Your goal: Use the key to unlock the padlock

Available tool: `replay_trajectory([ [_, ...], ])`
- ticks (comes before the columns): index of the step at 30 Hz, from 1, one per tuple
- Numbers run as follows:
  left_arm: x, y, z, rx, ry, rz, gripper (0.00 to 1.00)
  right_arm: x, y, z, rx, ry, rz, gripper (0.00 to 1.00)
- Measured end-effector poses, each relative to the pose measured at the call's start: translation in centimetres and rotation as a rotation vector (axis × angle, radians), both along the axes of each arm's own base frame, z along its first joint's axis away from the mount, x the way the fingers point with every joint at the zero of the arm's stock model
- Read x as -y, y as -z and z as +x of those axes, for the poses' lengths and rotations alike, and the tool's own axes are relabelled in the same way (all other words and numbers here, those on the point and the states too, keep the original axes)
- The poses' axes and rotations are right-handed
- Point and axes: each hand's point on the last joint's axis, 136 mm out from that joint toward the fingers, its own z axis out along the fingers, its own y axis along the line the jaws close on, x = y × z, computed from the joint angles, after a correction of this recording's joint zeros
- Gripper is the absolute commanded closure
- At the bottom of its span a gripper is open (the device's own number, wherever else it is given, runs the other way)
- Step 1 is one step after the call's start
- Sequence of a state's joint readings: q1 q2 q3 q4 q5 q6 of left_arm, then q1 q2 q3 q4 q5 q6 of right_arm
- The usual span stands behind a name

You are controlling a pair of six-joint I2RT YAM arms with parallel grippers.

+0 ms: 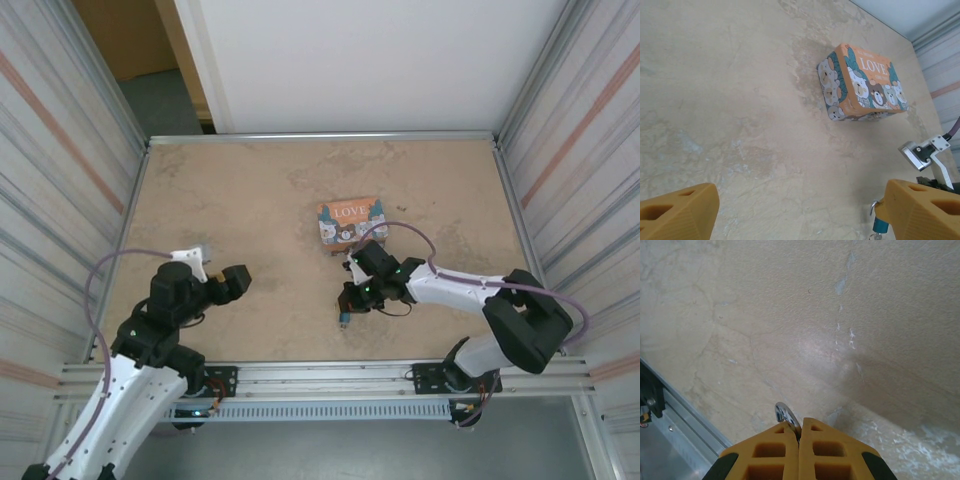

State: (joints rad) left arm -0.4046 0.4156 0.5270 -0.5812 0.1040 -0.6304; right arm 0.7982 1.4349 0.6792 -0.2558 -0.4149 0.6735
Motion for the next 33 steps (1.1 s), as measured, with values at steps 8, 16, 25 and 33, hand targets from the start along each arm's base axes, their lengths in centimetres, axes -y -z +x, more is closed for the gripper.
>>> replay_trajectory([
  [8, -1.2, 0.4, -0.4, 0.003, -0.042, 0.043, 0.1, -1.0, 0.6, 0.7, -0.015, -0.004, 0.021, 1.0],
  [16, -2.1, 0.9, -0.6, 0.001, -0.044, 0.127, 0.08, -1.2, 1.5, 1.1, -0.028, -0.002, 0.017, 1.0],
  [25, -2.7, -0.8, -0.6, 0.047, -0.02, 0.212, 0.08, -1.8, 2.1, 1.2, -0.052, -0.005, 0.027, 1.0],
  [33, -2.9, -1.2, -0.3, 0.069, 0.023, 0.305, 0.07, -2.4, 2.3, 1.7, -0.059, 0.009, 0.035, 1.0],
])
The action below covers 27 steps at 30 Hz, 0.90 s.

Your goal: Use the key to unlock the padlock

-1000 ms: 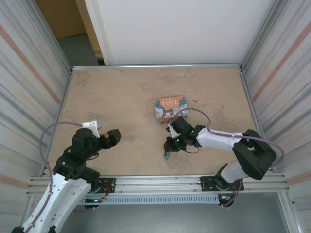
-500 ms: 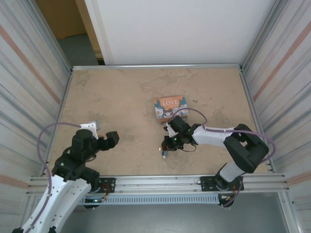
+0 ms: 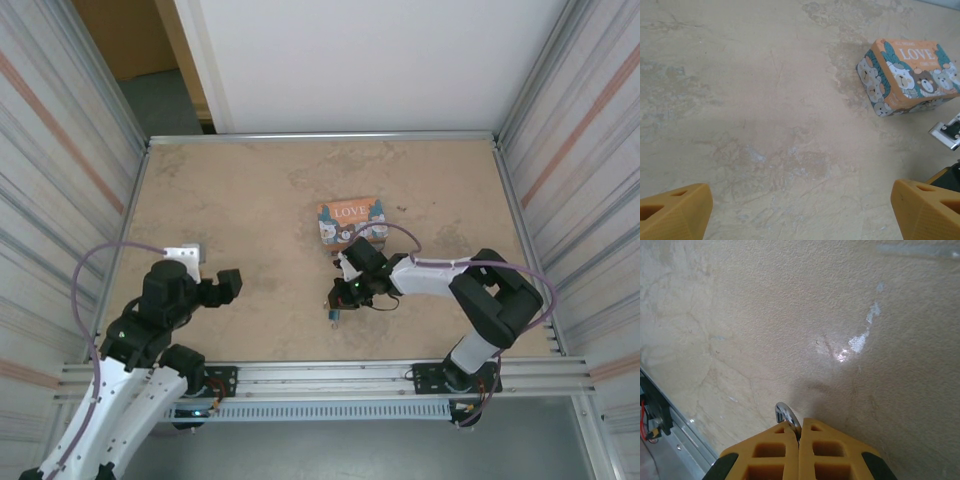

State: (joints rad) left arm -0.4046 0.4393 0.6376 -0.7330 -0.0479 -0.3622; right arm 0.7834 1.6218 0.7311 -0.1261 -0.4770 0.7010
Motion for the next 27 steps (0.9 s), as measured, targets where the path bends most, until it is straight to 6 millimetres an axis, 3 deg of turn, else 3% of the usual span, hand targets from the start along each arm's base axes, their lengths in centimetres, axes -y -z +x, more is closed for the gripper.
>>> replay_trajectory([
  [9, -0.06, -0.09, -0.01, 0.012, 0.013, 0.021, 0.07, -0.58, 0.11, 0.25, -0.009, 0.001, 0.016, 1.0],
  [19, -0.2, -0.46, -0.12, 0.031, 0.009, 0.016, 0.05, -0.31, 0.38, 0.43, -0.008, 0.022, -0.006, 0.79],
  [27, -0.54, -0.6, -0.06, 0.042, -0.007, 0.023, 0.05, -0.35, 0.16, 0.56, 0.001, 0.024, -0.002, 0.72],
])
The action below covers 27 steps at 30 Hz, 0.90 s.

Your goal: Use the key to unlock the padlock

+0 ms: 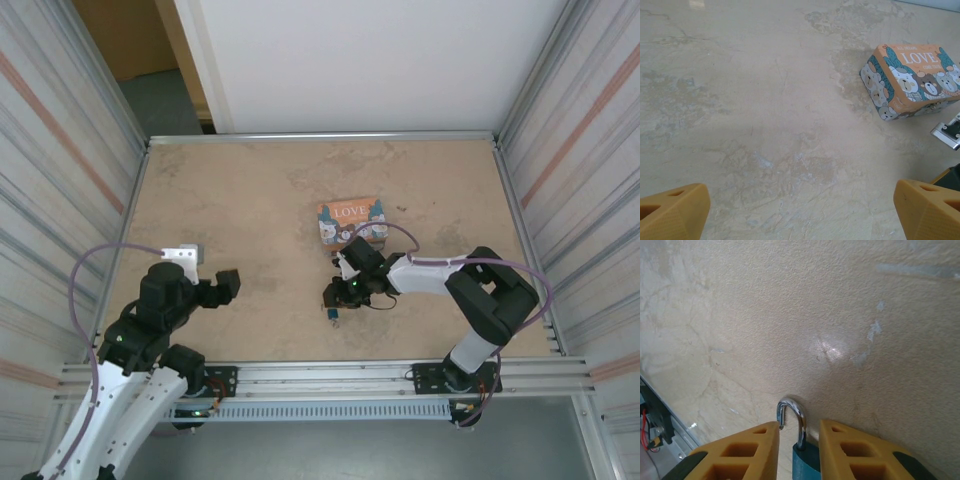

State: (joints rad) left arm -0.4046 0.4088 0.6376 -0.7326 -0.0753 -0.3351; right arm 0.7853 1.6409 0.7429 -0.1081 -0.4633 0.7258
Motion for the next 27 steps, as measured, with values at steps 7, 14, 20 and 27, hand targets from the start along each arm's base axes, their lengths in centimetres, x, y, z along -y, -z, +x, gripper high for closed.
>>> replay_trajectory([
  [7, -0.2, -0.2, 0.0, 0.01, -0.008, 0.002, 0.03, 0.3, -0.4, 0.2, 0.019, 0.011, -0.012, 0.67],
  [14, -0.9, -0.8, -0.1, 0.048, -0.04, 0.0, 0.01, 0.9, -1.5, 0.3, 0.051, 0.017, -0.02, 0.6],
  [20, -1.3, -1.3, -0.2, 0.072, -0.056, -0.001, 0.01, 1.3, -2.9, 0.8, 0.102, 0.017, -0.012, 0.49],
  [27, -1.6, -1.3, -0.1, 0.075, -0.069, 0.007, 0.01, 2.9, -4.9, 1.9, 0.184, 0.061, 0.017, 0.32],
])
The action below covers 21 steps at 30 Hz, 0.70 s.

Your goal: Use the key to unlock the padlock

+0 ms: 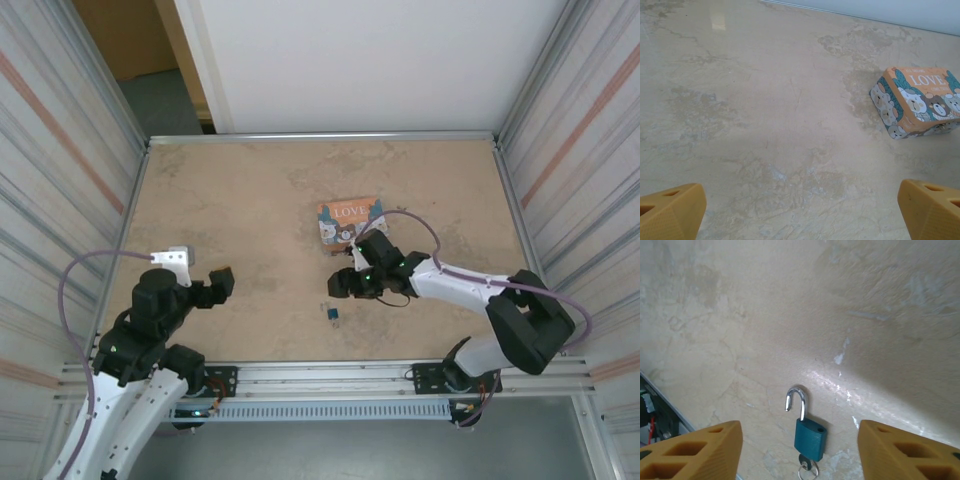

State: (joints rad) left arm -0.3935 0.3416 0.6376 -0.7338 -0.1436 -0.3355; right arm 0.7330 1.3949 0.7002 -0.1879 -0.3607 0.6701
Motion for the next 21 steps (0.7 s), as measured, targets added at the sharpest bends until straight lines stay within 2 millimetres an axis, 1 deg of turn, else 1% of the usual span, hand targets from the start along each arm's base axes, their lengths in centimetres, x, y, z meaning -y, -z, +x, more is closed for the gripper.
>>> replay_trajectory([
  [2, -0.1, 0.0, 0.0, 0.001, -0.006, 0.004, 0.01, 0.7, -0.7, 0.4, 0.029, 0.021, 0.012, 0.28],
  [9, -0.4, -0.1, 0.0, 0.009, -0.017, 0.006, 0.01, 3.5, -3.2, 2.1, 0.126, 0.113, 0.056, 0.16],
  [14, -0.5, -0.1, 0.0, 0.011, -0.026, 0.011, 0.01, 5.5, -4.8, 3.1, 0.189, 0.171, 0.084, 0.1],
  [17, -0.7, -0.1, 0.0, 0.012, -0.032, 0.014, 0.01, 6.6, -5.4, 3.5, 0.222, 0.197, 0.093, 0.07],
  [20, -0.7, -0.2, 0.1, 0.013, -0.037, 0.016, 0.01, 7.9, -5.8, 3.8, 0.247, 0.234, 0.1, 0.0],
  [21, -0.8, -0.2, 0.1, 0.013, -0.037, 0.016, 0.01, 8.3, -6.0, 3.9, 0.258, 0.248, 0.102, 0.01],
])
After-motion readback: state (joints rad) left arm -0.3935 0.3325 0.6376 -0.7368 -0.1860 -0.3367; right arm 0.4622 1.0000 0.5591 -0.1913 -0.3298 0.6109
